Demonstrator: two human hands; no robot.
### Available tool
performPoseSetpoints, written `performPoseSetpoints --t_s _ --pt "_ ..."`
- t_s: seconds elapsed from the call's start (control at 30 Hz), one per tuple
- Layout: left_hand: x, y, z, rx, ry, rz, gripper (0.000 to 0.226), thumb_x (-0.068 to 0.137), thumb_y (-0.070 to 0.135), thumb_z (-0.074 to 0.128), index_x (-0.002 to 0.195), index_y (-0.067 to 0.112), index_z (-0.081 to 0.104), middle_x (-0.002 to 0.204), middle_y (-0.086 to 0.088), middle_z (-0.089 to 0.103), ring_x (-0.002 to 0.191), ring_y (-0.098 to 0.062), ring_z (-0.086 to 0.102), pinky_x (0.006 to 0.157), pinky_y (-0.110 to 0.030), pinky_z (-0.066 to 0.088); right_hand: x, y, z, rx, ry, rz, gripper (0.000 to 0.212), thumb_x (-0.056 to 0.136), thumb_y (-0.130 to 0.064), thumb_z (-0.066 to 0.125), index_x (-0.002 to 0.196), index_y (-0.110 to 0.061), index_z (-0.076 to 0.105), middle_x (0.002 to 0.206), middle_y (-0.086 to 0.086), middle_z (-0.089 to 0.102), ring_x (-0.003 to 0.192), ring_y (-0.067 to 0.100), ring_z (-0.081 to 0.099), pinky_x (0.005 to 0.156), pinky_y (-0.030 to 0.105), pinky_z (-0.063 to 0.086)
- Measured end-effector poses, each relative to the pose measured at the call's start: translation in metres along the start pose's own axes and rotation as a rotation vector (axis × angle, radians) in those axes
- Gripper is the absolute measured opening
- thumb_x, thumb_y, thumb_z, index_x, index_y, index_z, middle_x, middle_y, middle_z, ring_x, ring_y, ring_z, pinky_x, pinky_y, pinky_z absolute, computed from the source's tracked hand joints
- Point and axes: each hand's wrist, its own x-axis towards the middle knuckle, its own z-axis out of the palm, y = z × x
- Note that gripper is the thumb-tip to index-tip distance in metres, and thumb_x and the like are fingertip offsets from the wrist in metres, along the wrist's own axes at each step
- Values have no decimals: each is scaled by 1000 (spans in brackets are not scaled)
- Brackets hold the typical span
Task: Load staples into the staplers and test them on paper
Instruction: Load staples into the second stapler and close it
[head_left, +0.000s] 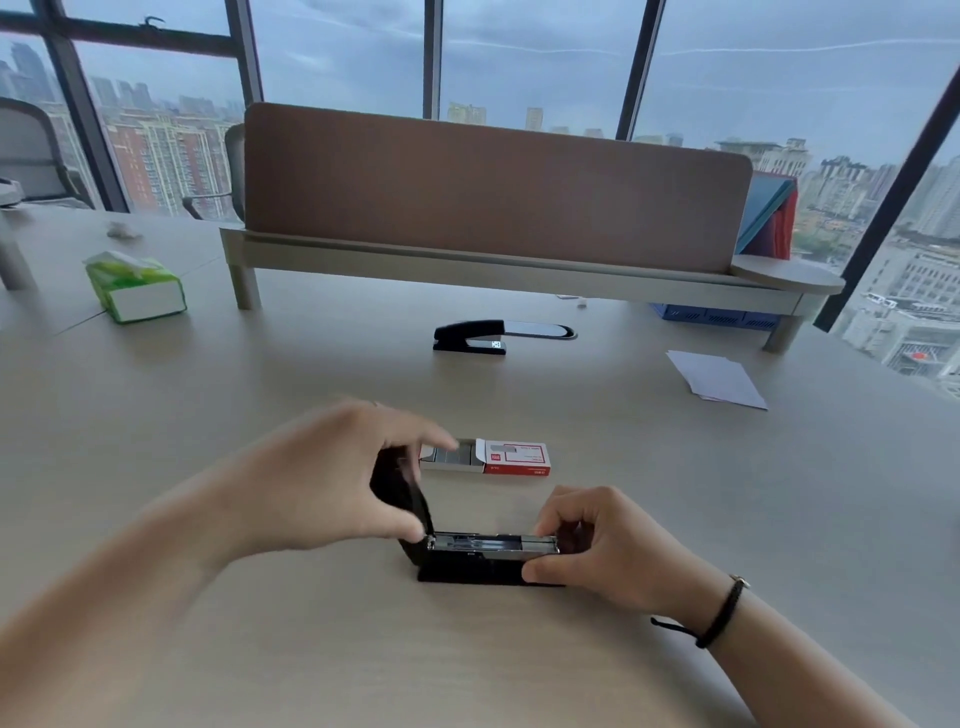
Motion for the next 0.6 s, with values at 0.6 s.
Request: performPoseSetpoints --t_s 0.6 --pt "7 14 81 -416 17 -124 21 72 32 84 89 32 72 81 14 72 71 -4 66 65 -15 49 -9 6 -2 159 -20 -54 37 64 -39 87 90 -22 69 83 10 70 67 9 55 64 29 45"
